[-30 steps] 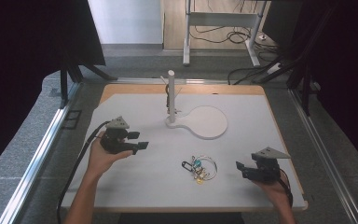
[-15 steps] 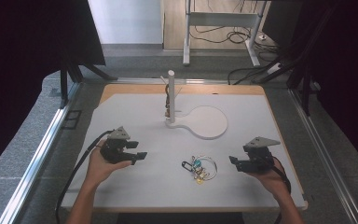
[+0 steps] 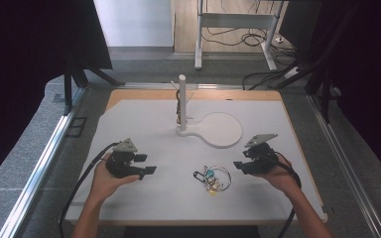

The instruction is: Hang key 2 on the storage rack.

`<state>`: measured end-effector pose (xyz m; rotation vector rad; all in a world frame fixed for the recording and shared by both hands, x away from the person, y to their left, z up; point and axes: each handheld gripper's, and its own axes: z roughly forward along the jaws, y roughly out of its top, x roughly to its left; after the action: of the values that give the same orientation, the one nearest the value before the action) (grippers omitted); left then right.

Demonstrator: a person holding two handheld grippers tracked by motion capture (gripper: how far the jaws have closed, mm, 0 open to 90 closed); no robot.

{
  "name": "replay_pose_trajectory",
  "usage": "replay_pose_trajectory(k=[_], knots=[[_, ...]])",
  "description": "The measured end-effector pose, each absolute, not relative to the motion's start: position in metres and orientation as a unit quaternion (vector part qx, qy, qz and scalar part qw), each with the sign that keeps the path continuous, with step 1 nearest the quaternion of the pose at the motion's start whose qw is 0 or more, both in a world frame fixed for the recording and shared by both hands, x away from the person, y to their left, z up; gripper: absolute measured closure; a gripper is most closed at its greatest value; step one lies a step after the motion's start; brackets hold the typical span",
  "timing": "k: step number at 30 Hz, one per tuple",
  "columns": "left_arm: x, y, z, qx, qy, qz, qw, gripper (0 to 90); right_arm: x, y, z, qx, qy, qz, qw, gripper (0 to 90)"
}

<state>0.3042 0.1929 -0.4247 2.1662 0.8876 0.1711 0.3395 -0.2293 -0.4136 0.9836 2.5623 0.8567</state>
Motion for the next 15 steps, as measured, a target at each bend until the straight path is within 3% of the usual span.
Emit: replay_pose_trajectory(k=[8, 15], knots=[[0.302, 0.198, -0.425, 0.849, 0.352, 0.073, 0.388, 39.1, 0.353, -0.193, -0.423, 0.3, 0.922, 0.227, 0.088, 49.9], [0.302, 0.197, -0.429, 0.852, 0.35, 0.068, 0.384, 39.0, 0.363, -0.187, -0.432, 0.3, 0.93, 0.204, 0.063, 54.1]])
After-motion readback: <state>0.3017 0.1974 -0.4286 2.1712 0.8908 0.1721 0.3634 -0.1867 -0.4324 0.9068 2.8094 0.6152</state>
